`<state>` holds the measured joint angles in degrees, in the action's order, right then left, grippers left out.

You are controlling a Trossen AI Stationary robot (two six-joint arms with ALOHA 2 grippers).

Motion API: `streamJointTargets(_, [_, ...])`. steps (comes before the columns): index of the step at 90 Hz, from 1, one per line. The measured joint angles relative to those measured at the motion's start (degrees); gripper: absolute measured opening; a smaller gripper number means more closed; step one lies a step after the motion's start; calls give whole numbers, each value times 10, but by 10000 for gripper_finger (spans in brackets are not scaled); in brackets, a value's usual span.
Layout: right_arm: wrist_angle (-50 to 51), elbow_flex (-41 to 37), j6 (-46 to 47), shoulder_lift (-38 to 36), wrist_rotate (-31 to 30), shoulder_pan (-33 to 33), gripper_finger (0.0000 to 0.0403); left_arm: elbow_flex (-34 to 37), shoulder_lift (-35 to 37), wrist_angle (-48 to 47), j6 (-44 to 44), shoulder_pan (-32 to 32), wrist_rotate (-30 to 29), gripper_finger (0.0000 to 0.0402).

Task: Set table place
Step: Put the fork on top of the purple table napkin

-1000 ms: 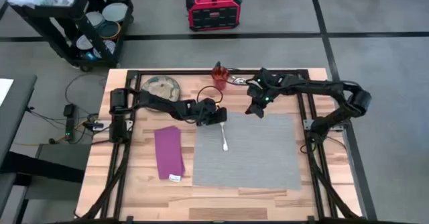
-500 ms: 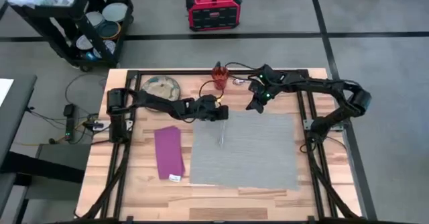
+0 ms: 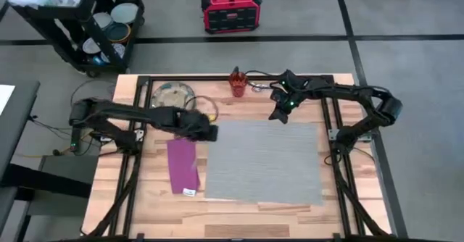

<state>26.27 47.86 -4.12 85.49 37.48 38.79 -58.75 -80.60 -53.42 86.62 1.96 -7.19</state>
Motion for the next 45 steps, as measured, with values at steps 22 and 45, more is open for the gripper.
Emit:
streamJointTargets(22, [-2, 0, -5, 0, -1, 0, 0, 0, -56, -65, 77, 36, 22, 0])
streamJointTargets(45, [4, 0, -7, 0, -14, 0, 0, -11, -196, -78, 57, 41, 48, 0])
